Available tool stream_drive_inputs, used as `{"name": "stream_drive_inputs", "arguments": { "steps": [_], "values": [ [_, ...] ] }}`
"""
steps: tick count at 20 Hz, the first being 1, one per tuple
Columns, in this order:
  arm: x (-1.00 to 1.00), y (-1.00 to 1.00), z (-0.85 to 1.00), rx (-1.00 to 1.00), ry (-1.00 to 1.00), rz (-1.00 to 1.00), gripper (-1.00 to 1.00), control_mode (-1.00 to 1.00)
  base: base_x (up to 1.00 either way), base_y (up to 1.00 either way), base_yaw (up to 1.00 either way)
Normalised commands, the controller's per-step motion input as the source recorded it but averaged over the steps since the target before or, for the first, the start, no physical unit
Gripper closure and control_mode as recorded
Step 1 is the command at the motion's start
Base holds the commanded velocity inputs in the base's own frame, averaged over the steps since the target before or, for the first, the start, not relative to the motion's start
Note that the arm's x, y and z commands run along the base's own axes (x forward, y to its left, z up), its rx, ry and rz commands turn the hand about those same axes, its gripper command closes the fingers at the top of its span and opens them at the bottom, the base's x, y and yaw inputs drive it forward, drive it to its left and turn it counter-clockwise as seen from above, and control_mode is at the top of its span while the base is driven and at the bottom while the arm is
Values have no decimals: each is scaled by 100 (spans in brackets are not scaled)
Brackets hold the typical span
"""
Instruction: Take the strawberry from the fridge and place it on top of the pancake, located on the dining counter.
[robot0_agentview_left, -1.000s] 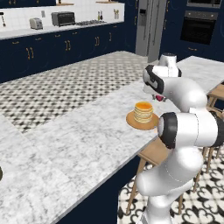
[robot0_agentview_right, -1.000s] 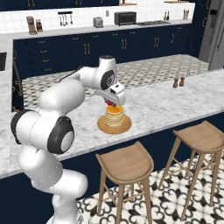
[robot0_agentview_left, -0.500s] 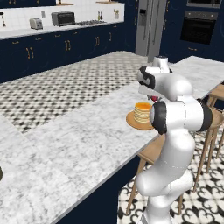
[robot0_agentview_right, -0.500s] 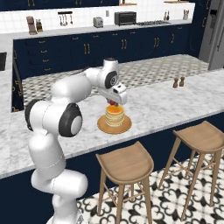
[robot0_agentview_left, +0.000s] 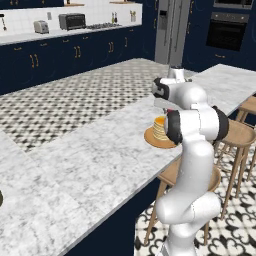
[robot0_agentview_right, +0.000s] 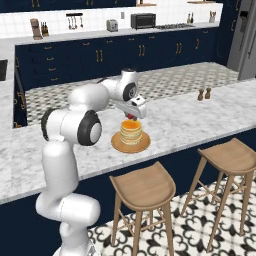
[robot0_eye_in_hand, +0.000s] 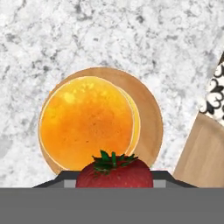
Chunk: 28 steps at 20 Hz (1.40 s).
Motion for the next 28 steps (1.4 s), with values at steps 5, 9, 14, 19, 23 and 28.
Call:
{"name": "stream_drive_inputs", "arguments": {
  "steps": [5, 9, 14, 19, 23, 28],
  "values": [
    [52, 1, -23, 0, 2, 0, 100, -100, 0, 0, 0],
    [12, 0, -30, 0, 0, 0, 100, -100, 0, 0, 0],
    [17, 3, -38, 0, 0, 0, 100, -100, 0, 0, 0],
    [21, 13, -38, 0, 0, 0, 100, -100, 0, 0, 0],
    [16, 9, -23, 0, 0, 0, 100, -100, 0, 0, 0],
    [-18, 0, -15, 1, -3, 0, 100, -100, 0, 0, 0]
  ]
}}
